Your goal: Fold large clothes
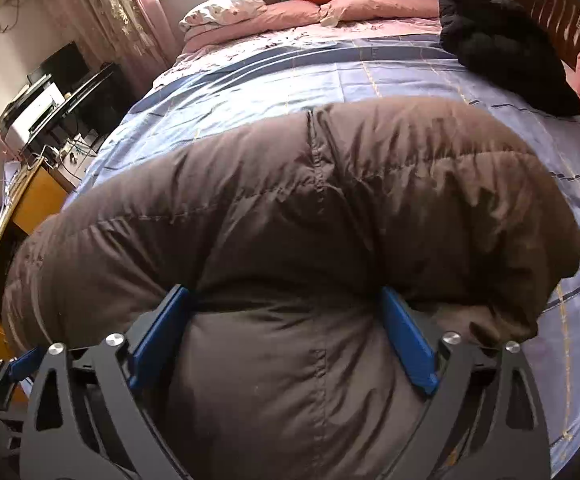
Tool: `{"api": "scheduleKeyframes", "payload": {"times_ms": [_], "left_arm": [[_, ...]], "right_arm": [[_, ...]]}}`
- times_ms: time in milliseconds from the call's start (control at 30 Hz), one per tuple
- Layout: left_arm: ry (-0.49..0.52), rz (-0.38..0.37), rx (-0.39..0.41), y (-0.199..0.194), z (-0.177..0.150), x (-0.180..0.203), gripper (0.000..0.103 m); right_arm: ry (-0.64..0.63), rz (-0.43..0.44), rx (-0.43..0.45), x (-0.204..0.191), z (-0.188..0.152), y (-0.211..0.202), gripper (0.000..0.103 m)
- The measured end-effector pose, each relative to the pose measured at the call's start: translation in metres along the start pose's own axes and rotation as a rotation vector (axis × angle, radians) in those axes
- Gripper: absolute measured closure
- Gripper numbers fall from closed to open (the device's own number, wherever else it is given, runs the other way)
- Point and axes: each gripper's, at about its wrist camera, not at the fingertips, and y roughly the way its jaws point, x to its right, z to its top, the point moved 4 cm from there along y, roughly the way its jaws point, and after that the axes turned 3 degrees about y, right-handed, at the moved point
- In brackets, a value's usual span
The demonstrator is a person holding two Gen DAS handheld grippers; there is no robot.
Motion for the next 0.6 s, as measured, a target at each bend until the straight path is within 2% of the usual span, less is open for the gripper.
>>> {"api": "scheduleKeyframes", "payload": {"times_ms": [200,367,433,500,533,600], "left_arm": [[0.002,0.017,-0.054,0.022,-0.003,0.001,0.002],[0.002,0.017,-0.057,0.023,-0.004,0.001,0.002],[-0.030,-0.013,-0.037,0.017,-0.003,-0.004,0.002],[-0.078,-0.041,0.031,-0.003,-0.005,-0.013,0.002],[-0.080,-0.031,0.085,-0.016,-0.006,-0.017,0.002],[-0.048,0.035,0.105,-0.021,-0.009,-0.021,0.002]], "right_arm": [[-0.010,0.003,-0.022,0.003,-0.003,0.018,0.001],[-0.001,0.023,-0.032,0.005,-0.004,0.026,0.001],[0.020,0.044,-0.026,0.007,-0.002,0.020,0.002],[0.068,0.067,0.023,0.011,0.001,0.003,0.003],[0.081,0.086,0.068,0.012,0.002,-0.010,0.003],[0.054,0.066,0.111,0.010,0.003,-0.025,0.003]]}}
